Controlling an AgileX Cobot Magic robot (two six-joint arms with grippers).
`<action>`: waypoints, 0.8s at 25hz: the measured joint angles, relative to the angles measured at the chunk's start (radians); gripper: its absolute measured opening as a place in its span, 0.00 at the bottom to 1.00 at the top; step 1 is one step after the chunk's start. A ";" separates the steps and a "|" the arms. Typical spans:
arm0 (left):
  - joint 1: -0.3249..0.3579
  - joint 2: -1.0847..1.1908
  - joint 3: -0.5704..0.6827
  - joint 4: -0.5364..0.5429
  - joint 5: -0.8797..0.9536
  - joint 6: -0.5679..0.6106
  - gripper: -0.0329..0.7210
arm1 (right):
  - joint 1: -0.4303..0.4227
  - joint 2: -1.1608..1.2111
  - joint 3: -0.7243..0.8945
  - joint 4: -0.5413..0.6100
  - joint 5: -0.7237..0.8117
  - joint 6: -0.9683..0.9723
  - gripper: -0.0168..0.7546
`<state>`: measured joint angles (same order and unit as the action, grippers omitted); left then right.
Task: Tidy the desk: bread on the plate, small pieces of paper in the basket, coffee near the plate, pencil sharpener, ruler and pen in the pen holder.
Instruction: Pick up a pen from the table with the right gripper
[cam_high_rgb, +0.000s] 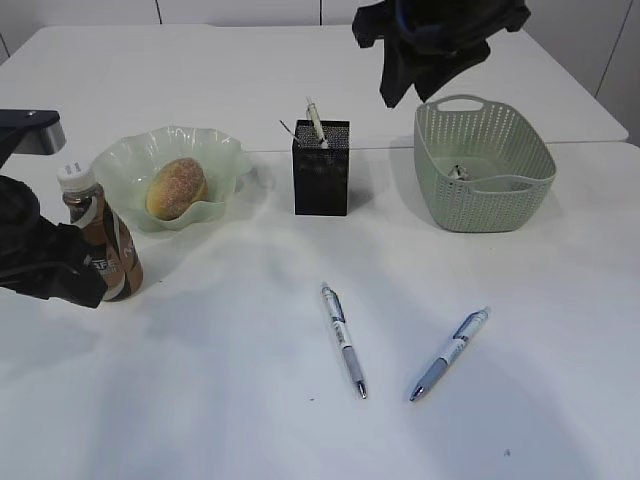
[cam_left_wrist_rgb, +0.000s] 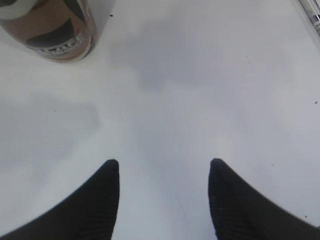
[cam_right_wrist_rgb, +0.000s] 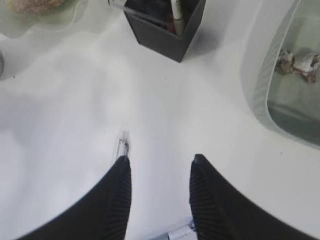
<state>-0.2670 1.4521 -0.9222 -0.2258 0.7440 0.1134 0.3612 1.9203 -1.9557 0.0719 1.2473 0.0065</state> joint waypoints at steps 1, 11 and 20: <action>0.000 0.000 0.000 0.000 0.000 0.000 0.57 | 0.000 -0.016 0.025 0.005 0.000 0.000 0.44; 0.000 0.001 0.000 0.000 0.002 0.000 0.57 | 0.042 -0.154 0.336 -0.006 0.000 -0.007 0.43; 0.000 0.001 0.000 0.000 0.004 0.000 0.57 | 0.100 -0.315 0.641 -0.002 -0.249 0.000 0.43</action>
<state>-0.2670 1.4530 -0.9222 -0.2258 0.7475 0.1134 0.4616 1.6052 -1.3148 0.0701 0.9987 0.0065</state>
